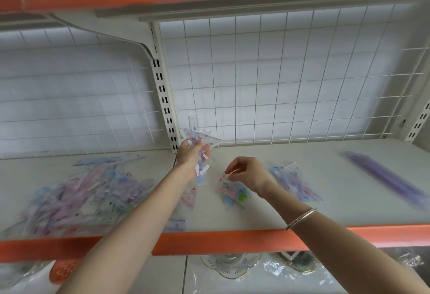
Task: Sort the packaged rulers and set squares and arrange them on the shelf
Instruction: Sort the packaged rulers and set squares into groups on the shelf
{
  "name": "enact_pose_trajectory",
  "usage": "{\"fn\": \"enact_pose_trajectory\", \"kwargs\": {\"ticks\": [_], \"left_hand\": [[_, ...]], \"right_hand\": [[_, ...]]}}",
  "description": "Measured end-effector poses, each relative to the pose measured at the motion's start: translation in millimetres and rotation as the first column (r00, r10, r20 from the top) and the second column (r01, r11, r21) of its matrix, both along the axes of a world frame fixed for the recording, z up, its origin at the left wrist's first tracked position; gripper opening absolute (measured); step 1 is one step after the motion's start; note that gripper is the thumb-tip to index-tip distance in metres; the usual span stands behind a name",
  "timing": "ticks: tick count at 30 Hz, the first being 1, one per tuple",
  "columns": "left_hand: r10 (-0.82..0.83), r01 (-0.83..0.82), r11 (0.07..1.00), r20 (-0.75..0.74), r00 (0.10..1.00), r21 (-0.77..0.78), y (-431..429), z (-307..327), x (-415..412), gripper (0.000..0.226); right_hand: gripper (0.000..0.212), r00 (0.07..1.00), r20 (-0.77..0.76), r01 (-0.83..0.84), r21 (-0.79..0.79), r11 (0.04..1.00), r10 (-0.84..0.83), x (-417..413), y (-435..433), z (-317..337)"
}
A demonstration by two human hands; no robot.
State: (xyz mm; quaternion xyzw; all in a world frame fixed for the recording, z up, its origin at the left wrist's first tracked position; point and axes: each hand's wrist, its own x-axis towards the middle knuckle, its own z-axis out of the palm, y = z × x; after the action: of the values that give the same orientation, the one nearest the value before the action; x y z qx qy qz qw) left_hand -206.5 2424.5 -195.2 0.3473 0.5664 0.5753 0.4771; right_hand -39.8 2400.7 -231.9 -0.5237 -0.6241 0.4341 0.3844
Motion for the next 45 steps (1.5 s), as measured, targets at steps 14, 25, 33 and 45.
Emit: {"fn": "enact_pose_trajectory", "kwargs": {"ticks": [14,25,33,45], "left_hand": [[-0.208,0.212,0.977,0.212,0.955,0.004,-6,0,16,0.011],[-0.114,0.117,0.993,0.091,0.989,-0.019,-3,0,26,0.008],[0.072,-0.074,0.997,0.064,0.995,0.022,2,-3,15,0.009],[-0.048,0.045,0.999,0.119,0.992,0.025,2,-4,35,0.008]], "right_hand": [[0.003,0.987,0.050,0.150,0.090,0.985,-0.155,-4,-4,9],[0.006,0.971,-0.123,0.196,-0.096,0.976,-0.207,19,-6,24],[0.006,0.977,0.189,0.143,-0.214,0.966,-0.103,30,-5,7],[0.010,0.895,0.042,0.444,-0.147,0.884,-0.443,66,12,18]]}}
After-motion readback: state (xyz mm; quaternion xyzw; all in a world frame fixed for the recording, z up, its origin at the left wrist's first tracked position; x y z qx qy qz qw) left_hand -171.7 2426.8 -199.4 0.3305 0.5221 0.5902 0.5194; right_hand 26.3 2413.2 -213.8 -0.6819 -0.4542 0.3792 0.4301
